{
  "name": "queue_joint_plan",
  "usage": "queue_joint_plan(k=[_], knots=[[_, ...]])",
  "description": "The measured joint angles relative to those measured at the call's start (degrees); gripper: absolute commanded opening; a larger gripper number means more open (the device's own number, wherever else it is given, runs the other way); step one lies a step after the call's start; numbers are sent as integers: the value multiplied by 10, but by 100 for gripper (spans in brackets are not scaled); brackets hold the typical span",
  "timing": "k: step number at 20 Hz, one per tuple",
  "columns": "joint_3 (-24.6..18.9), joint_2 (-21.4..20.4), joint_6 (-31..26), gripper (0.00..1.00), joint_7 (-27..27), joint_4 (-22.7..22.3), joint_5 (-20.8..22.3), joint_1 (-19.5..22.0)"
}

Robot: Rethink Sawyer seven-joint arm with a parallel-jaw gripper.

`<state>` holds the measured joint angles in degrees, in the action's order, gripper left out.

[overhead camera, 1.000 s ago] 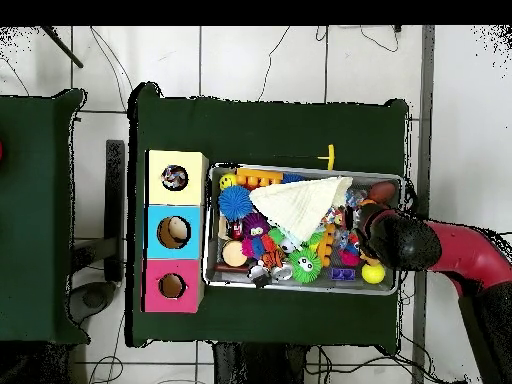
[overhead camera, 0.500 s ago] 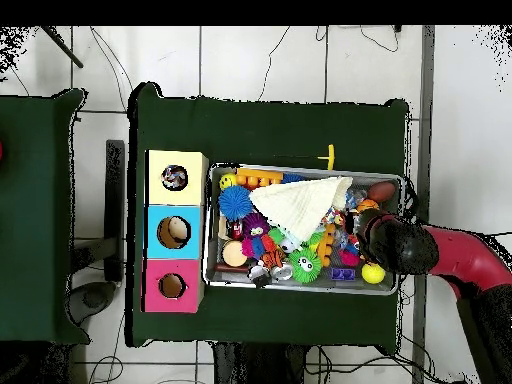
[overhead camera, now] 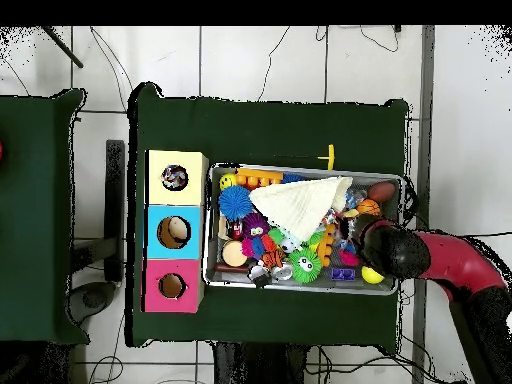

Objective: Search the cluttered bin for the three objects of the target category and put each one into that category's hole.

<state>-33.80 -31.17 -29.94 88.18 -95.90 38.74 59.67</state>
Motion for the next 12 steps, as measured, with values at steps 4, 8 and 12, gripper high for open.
queue_joint_plan(k=[4, 8, 12], knots=[[5, 1, 7, 100, 0, -9, 0, -4], [11, 1, 15, 100, 0, -21, 1, -12], [16, -3, 22, 100, 0, -34, 1, -20]])
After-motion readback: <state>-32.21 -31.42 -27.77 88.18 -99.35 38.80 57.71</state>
